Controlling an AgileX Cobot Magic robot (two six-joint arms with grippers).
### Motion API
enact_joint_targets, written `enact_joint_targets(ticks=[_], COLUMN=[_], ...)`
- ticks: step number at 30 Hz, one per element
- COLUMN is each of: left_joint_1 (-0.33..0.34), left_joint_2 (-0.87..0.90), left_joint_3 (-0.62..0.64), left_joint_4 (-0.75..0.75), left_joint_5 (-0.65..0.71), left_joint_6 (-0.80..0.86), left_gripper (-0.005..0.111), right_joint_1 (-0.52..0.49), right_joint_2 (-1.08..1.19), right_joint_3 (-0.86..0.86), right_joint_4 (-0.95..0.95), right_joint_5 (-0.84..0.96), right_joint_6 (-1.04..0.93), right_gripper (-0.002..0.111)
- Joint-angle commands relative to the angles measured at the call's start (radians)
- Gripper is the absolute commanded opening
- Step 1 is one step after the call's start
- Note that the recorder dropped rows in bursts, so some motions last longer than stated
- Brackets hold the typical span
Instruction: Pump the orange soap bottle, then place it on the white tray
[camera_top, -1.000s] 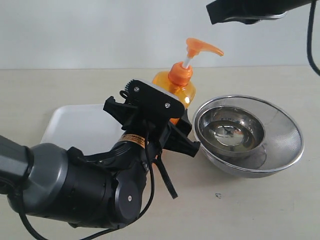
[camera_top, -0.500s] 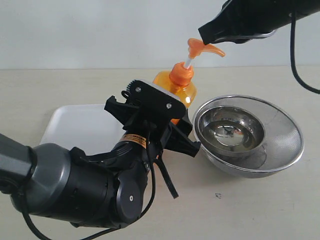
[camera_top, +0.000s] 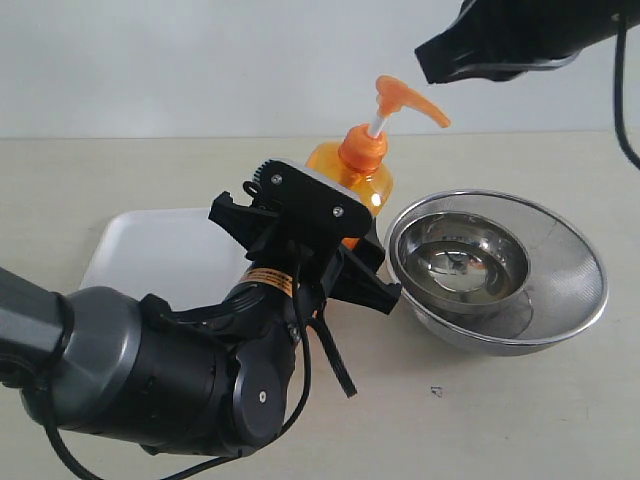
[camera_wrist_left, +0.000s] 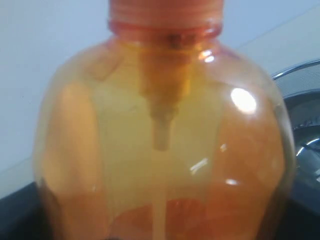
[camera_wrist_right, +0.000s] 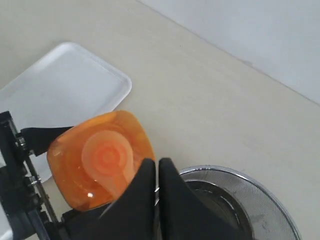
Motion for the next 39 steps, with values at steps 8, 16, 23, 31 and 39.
enact_joint_targets(ticks=[8,16,23,31,39], left_joint_1=[0.001,0.001,0.001,0.001,0.001], left_joint_2=[0.013,0.013,0.013,0.013,0.013], left_joint_3=[-0.005,-0.005,-0.005,-0.005,-0.005], left_joint_4=[-0.020,-0.020,-0.020,-0.020,-0.020], left_joint_5=[0.029,0.029,0.031,0.031,0.031], left_joint_6=[0.002,0.002,0.002,-0.001,-0.001], left_gripper=[0.005,0.005,0.005,0.005,0.005], right_joint_1=[-0.001,-0.001,-0.001,-0.001,-0.001], right_joint_2=[-0.103,-0.103,-0.101,-0.039,-0.034], right_joint_3=[0.039,0.125,0.145,0.145,0.145], right_joint_4=[0.089,0.119,0.168,0.166,0.137], right_joint_5=[0.188,0.059,0.021,0.004,-0.059], right_joint_6=[-0.014,-0.028,-0.058,-0.063,-0.066], right_gripper=[0.000,0.000,0.000,0.000,0.000])
